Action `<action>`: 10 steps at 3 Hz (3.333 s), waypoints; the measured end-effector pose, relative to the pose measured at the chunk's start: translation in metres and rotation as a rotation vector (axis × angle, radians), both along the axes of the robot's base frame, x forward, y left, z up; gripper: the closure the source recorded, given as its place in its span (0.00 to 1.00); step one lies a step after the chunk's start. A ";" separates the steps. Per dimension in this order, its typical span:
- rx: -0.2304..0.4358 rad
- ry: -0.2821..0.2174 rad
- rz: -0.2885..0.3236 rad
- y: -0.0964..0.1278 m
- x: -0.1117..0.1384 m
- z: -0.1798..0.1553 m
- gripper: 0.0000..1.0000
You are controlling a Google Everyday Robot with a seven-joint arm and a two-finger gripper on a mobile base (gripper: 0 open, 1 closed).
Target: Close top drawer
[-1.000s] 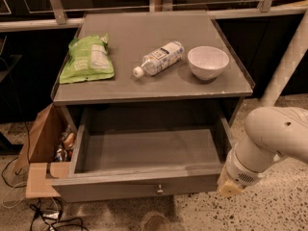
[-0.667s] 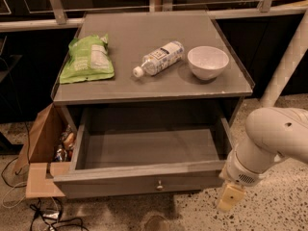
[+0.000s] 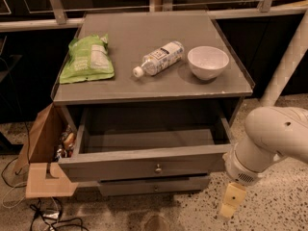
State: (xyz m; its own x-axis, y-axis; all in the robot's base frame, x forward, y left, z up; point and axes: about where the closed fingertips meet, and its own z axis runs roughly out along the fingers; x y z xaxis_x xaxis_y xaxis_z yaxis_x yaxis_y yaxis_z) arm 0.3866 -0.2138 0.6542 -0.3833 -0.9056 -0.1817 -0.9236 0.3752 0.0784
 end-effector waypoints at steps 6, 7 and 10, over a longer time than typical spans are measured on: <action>-0.001 0.001 -0.006 -0.002 0.001 -0.003 1.00; -0.005 0.001 -0.040 -0.010 0.006 -0.022 1.00; -0.018 -0.065 -0.066 -0.011 0.064 -0.036 1.00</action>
Offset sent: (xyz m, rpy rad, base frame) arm 0.0000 0.0000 0.0000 0.0000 0.0000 0.0000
